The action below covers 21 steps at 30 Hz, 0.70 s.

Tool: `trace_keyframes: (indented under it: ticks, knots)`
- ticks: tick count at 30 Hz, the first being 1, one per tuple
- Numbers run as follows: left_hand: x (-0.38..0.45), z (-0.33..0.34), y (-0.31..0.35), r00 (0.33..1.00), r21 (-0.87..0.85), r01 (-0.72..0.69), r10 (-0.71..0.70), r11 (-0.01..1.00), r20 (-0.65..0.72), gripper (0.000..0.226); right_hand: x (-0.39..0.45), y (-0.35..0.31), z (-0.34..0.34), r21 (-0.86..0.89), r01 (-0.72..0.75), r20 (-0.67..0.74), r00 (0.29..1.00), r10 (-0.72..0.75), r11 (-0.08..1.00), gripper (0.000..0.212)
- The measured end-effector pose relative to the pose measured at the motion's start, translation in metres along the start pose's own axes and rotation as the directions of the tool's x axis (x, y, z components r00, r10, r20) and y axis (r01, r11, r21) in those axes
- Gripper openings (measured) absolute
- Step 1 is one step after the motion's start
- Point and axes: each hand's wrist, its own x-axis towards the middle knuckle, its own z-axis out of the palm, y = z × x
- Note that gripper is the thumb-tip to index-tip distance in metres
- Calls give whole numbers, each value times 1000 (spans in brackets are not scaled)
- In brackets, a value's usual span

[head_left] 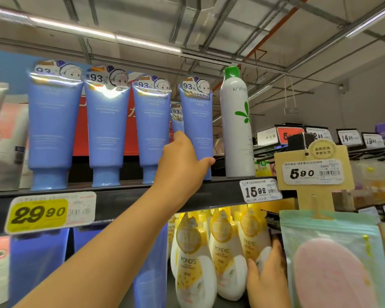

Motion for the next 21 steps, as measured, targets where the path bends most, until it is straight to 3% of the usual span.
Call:
trace_keyframes:
  ticks: [10, 21]
  knots:
    - [6, 1, 0, 997, 82, 37, -42, 996, 62, 53, 9, 6, -4, 3, -27, 76, 997, 26, 1000, 83]
    - [3, -2, 1, 997, 98, 23, -30, 995, 75, 50, -9, 5, -8, -106, 72, -97, 992, -82, 992, 74]
